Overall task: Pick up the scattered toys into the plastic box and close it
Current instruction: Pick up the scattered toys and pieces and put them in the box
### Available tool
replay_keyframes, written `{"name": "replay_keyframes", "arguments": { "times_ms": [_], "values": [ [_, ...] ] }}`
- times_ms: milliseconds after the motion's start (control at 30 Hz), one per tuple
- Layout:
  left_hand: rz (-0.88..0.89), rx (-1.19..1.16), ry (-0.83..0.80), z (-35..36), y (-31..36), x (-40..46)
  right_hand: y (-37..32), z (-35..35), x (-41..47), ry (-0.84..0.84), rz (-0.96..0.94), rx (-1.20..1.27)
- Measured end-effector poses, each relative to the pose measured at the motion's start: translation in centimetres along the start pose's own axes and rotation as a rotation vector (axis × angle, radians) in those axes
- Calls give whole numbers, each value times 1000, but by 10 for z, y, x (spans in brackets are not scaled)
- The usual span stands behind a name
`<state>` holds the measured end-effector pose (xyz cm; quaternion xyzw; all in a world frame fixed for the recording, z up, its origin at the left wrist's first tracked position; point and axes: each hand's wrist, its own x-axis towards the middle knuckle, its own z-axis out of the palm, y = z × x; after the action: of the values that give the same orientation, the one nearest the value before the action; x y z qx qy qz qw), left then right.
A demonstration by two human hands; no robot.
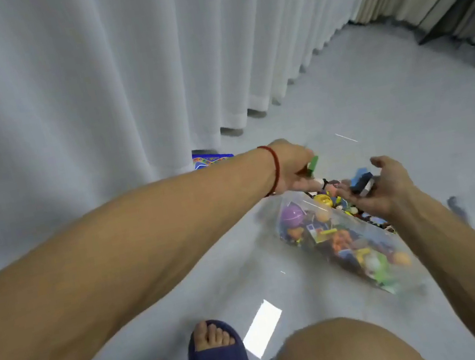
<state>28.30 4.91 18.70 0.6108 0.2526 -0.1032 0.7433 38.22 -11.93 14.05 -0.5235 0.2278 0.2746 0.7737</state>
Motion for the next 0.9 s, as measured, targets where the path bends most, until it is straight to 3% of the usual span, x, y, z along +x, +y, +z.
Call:
{"name": "replay_keyframes", "arguments": {
  "times_ms": [67, 133, 267, 400, 567, 633, 733, 800, 900],
  "values": [
    [23, 195, -63, 17, 21, 16, -28, -13, 5, 39, -8, 50],
    [78, 367, -5, 16, 32, 14, -42, -21, 4, 64, -32, 71],
    [84, 379, 143, -32, 8, -5, -33, -10, -6, 114, -148, -79],
    [-2, 299, 393, -138, -69, -34, 31, 36, -13, -129, -207, -397],
    [-219, 624, 758, -247, -212, -79, 177, 104, -9, -574, -178, -1148],
    [-281, 643, 745, -260, -264, -86, 241, 121, 8, -752, -319, -1483],
    [-257, 831, 656, -268, -319, -81, 321, 140, 33, -912, -689, -1939],
    [-195, 918, 632, -268, -343, -74, 359, 150, 44, -923, -835, -2052],
    [-129, 928, 652, -274, -364, -61, 396, 161, 63, -885, -1003, -2002]
  ]
}}
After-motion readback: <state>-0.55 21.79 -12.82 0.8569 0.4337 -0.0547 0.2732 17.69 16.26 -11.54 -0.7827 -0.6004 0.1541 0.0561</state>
